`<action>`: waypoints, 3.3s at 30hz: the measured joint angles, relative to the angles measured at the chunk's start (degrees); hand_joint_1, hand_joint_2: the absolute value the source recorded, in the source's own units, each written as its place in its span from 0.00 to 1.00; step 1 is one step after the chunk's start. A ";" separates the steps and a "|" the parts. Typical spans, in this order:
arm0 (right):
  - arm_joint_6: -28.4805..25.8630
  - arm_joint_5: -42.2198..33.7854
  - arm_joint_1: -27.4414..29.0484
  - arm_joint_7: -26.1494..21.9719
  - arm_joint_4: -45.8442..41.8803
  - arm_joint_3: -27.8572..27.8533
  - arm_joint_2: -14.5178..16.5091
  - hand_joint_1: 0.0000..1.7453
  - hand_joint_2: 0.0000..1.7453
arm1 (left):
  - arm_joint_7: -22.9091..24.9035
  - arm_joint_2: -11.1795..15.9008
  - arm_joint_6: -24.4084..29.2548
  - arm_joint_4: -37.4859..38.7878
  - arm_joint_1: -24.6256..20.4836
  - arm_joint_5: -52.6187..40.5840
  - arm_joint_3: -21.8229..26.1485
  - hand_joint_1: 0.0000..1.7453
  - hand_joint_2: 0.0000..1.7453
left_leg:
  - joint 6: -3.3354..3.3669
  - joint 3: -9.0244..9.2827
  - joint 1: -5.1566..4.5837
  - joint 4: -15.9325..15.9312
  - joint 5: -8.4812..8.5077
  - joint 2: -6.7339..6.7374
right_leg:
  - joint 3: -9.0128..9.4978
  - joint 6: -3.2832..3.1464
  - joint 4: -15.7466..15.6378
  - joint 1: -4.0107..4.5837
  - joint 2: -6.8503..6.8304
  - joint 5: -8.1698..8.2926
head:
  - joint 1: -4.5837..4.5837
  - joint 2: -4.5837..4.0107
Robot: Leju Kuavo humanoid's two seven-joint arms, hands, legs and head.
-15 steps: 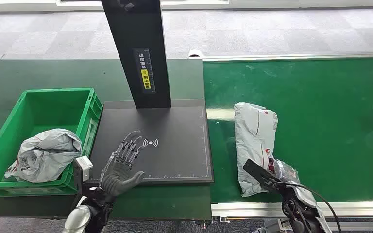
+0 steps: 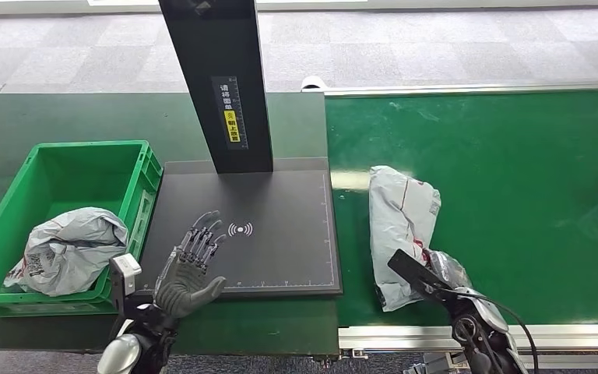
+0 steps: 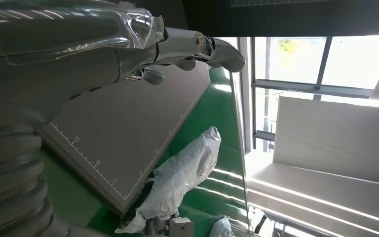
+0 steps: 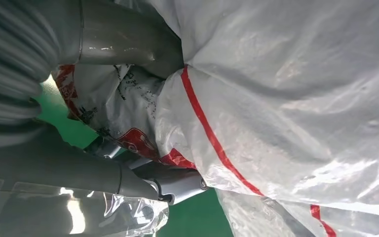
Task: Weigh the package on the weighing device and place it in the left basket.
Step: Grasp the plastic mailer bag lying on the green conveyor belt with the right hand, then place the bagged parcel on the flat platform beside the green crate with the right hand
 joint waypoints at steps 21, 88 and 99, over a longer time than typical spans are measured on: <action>-22.04 -9.55 9.00 -15.97 -21.62 -8.51 2.30 1.00 1.00 | -1.29 0.00 -0.40 0.73 -1.63 0.37 -0.15 0.00 1.00 | 0.00 -0.14 0.00 0.00 -0.01 0.03 | -0.19 0.00 0.00 0.00 0.00 0.00 | -0.01 0.00; -3.77 -0.63 11.56 -15.12 -31.90 9.70 -2.40 0.00 1.00 | -8.96 -0.98 9.38 -2.91 -0.53 9.47 4.20 0.00 1.00 | 0.00 -0.23 0.00 -0.01 -0.01 0.02 | -0.26 0.00 0.00 0.01 0.00 -0.01 | -0.01 0.00; -5.74 -1.22 12.35 -15.23 -32.44 9.20 -1.79 0.00 1.00 | -11.12 -1.40 6.20 -6.96 -0.03 4.29 2.67 0.00 1.00 | 0.00 -0.23 0.00 0.00 -0.01 0.02 | -0.27 0.00 0.00 0.00 0.00 -0.01 | 0.01 0.00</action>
